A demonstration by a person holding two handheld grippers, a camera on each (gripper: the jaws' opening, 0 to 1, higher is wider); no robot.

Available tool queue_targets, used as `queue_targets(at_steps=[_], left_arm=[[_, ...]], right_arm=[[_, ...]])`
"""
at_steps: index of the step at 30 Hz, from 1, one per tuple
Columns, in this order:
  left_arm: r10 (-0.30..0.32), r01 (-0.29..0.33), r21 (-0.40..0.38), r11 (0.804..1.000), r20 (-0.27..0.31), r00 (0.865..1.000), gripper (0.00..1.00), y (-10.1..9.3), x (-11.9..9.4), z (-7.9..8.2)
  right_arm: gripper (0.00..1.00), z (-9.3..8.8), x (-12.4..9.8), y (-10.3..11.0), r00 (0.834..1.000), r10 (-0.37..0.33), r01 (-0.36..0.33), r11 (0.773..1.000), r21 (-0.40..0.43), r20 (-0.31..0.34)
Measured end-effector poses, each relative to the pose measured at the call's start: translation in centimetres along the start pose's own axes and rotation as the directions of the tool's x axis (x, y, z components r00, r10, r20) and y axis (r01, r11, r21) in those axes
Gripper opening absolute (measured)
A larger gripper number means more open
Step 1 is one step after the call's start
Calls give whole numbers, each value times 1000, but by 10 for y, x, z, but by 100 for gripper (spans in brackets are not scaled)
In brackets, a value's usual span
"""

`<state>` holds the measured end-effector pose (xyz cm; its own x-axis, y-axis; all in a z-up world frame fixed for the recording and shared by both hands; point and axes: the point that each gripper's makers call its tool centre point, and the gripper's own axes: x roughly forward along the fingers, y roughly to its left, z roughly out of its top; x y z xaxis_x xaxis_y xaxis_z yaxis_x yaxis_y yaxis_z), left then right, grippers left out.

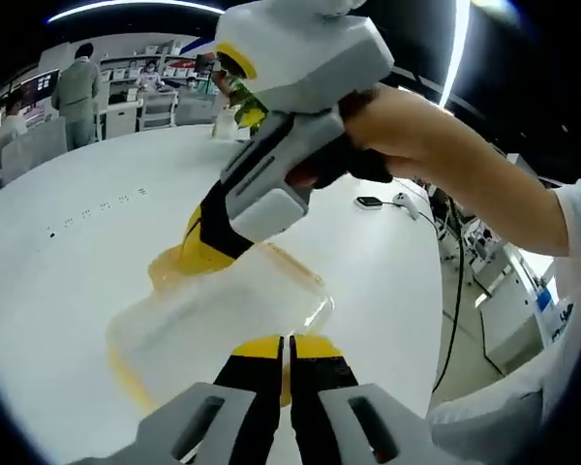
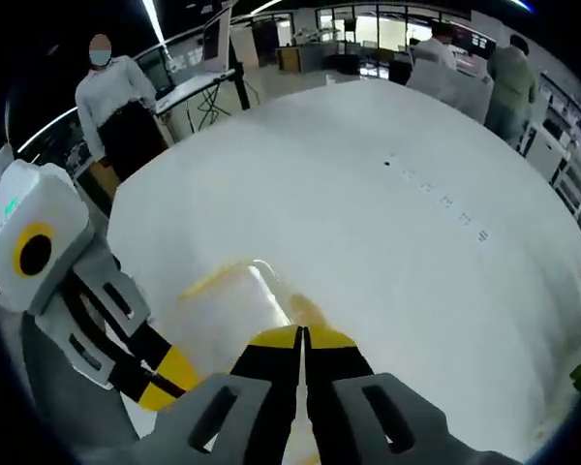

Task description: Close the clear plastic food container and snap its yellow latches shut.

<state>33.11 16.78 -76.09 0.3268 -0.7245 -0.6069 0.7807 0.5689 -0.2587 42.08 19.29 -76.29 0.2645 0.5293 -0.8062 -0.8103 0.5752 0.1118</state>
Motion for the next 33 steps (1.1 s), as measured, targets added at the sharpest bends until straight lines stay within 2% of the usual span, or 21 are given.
queue_targets(at_steps=[6, 12, 22, 25, 30, 33], left_arm=[[-40, 39, -10, 999, -11, 999, 0, -13, -6, -9], [-69, 69, -19, 997, -25, 997, 0, -24, -7, -20], [-46, 45, -16, 999, -56, 997, 0, -15, 2, -37], [-14, 14, 10, 1000, -61, 998, 0, -8, 6, -40], [-29, 30, 14, 999, -65, 997, 0, -13, 7, -40], [-62, 61, -8, 998, -39, 997, 0, -18, -1, -31]], right_arm=[[0, 5, 5, -9, 1000, -21, 21, 1000, 18, 9], [0, 2, 15, -14, 1000, -27, 27, 999, 34, -13], [0, 0, 20, -16, 1000, -25, 26, 998, 57, -19], [0, 0, 20, -16, 1000, -24, 25, 998, 57, -19], [0, 0, 20, -17, 1000, -21, 22, 998, 52, -17], [0, -2, 18, -19, 999, -29, 30, 998, 50, -23]])
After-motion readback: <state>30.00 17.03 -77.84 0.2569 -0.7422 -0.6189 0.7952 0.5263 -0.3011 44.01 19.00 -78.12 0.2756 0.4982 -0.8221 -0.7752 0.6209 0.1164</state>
